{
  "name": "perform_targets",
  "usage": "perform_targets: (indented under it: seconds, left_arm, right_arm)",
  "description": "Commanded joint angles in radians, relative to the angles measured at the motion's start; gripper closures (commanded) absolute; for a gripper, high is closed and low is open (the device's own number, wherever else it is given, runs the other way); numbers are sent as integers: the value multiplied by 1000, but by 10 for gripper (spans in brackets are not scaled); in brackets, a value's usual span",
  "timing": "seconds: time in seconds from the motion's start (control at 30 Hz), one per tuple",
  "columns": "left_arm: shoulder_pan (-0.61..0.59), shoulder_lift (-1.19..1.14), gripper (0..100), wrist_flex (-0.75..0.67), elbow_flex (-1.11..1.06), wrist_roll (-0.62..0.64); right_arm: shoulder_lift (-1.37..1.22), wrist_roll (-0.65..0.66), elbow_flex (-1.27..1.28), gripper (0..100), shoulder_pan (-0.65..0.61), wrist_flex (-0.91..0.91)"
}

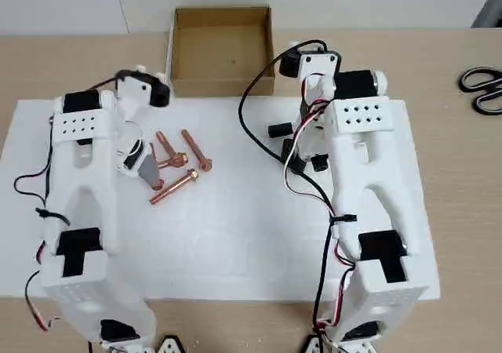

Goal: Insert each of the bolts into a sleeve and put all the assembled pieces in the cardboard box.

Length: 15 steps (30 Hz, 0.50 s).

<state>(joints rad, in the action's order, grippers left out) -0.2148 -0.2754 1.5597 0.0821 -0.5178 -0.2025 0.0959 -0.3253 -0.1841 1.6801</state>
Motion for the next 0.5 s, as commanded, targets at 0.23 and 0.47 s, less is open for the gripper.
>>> perform_targets:
  seconds: [0.23,0.47]
  left_arm:
    - [75,-71,760,-157,47,-40]
    - [146,-146,761,-215,47,-37]
  right_arm:
    - [64,6,-20,995,-2,8]
    - [64,8,-20,995,-2,10]
